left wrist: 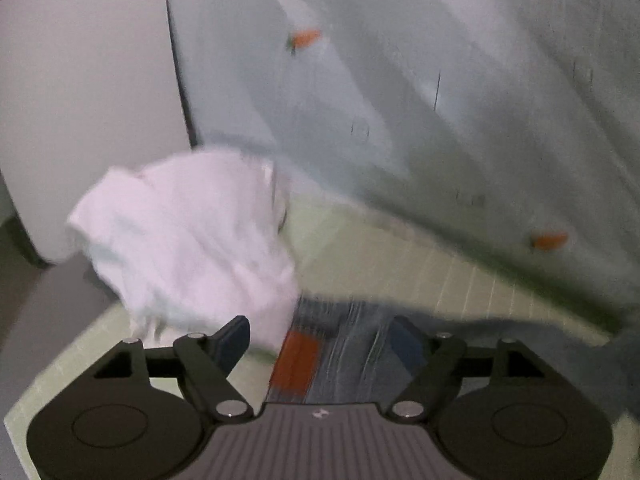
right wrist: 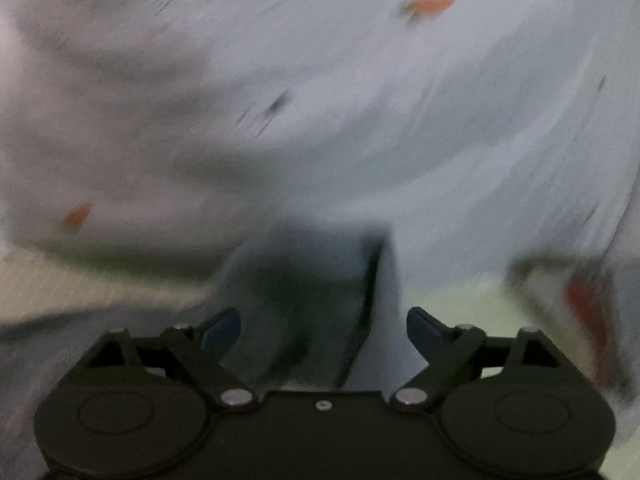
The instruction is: Fold clothes
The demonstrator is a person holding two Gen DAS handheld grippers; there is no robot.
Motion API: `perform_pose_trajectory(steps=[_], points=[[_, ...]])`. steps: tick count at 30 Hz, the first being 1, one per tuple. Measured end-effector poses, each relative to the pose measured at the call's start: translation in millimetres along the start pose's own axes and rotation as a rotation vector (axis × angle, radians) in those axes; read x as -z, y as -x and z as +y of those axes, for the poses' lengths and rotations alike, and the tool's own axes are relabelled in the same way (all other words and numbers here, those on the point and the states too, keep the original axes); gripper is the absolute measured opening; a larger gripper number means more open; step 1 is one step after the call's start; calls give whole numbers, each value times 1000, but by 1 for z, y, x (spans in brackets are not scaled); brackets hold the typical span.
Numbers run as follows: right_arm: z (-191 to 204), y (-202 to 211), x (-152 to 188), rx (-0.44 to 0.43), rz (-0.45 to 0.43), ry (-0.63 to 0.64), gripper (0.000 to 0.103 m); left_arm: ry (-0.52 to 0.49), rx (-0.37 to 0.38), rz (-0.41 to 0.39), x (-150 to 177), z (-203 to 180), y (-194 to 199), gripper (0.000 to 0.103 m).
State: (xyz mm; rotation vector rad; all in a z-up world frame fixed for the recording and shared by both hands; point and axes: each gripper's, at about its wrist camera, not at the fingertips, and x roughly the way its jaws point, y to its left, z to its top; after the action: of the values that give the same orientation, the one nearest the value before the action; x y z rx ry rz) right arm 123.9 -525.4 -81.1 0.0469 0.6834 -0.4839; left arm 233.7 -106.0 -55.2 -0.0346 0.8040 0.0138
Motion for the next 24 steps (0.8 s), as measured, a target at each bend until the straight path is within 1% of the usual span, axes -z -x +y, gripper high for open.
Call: perform_pose_trajectory(steps=[3,4,5,8,10,13,17,22,24], points=[[30,10,45,-62,68,-24,92,-25,-3,92,35,13,-2,80],[38,17,57,-78,84,-37,98,-32,-4,123,48,17,-2,80],[43,23,66,-87,94,-51,101,-33,0,150,60,20,1,80],[61,52,88,-125,102,-92,102,-30,2,209,89,28,13,80],[75,68,97,-143,92,-89,102,-24,7,231,103,33,23,80],[91,91,107,-147,84,-100,102,-58,33,240,114,37,37,80],[109,123,126,-153,104,-152,102,-143,72,195,119,45,57,85],[136,157,158,-169,135,-176,102,-177,116,197,122,59,63,85],[146,162,170,-194,161,-171,102,-188,125,195,126,64,65,85]])
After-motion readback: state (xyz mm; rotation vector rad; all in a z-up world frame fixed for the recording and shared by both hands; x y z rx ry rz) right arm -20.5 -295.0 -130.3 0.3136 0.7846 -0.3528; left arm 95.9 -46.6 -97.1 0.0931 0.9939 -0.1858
